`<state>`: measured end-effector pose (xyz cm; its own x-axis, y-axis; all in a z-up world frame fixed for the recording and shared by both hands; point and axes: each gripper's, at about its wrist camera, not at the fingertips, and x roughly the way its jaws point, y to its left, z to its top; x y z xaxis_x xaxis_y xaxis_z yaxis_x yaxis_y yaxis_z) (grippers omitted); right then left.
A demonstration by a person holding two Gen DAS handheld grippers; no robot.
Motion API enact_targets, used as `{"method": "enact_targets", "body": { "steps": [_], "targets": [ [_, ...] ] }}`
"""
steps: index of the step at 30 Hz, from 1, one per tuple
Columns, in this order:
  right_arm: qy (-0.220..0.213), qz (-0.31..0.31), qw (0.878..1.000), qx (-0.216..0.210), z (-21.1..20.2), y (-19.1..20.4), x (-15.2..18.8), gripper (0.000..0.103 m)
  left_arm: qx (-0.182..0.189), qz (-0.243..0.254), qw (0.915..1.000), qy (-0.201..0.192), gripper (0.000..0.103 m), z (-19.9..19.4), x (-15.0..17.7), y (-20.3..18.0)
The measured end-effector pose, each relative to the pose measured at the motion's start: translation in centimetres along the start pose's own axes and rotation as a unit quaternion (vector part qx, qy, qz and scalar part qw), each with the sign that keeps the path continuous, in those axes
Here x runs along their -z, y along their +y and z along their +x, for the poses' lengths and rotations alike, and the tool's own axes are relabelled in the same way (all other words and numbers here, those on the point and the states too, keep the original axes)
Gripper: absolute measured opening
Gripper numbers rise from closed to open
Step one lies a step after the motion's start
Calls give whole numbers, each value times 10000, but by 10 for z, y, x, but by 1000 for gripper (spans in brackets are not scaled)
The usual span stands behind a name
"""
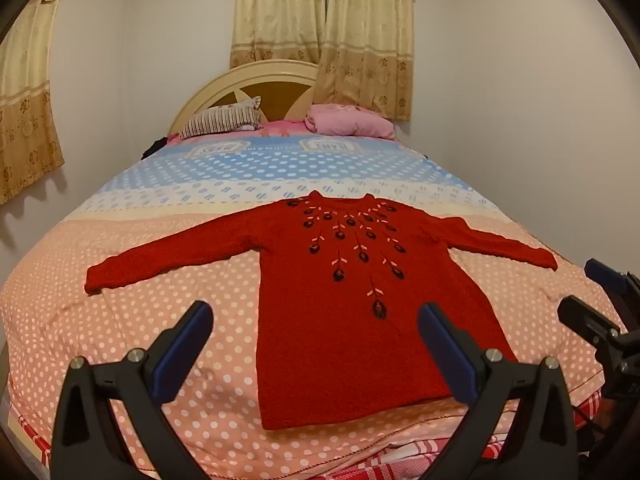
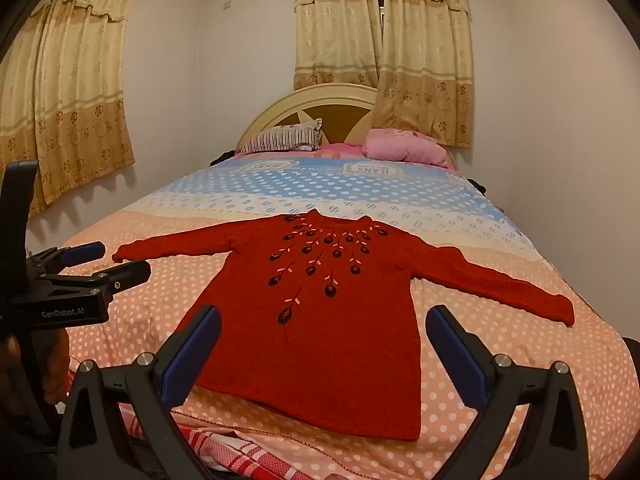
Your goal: Fold small clothes
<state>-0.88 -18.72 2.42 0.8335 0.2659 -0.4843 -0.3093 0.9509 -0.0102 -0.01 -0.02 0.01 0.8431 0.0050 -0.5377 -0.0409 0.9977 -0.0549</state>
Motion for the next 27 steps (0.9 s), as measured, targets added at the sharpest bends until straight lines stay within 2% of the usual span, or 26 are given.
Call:
{"method": "enact_targets", "body": {
  "steps": [12,27],
  "targets": [
    [-105,45,9999,27,4,-6,4,102,-28,13,10000,-5,103,-2,0,0],
    [-4,30,9999,-103,19,2,-5,102,-46,-53,10000,58,103,5,2,4]
  ]
}}
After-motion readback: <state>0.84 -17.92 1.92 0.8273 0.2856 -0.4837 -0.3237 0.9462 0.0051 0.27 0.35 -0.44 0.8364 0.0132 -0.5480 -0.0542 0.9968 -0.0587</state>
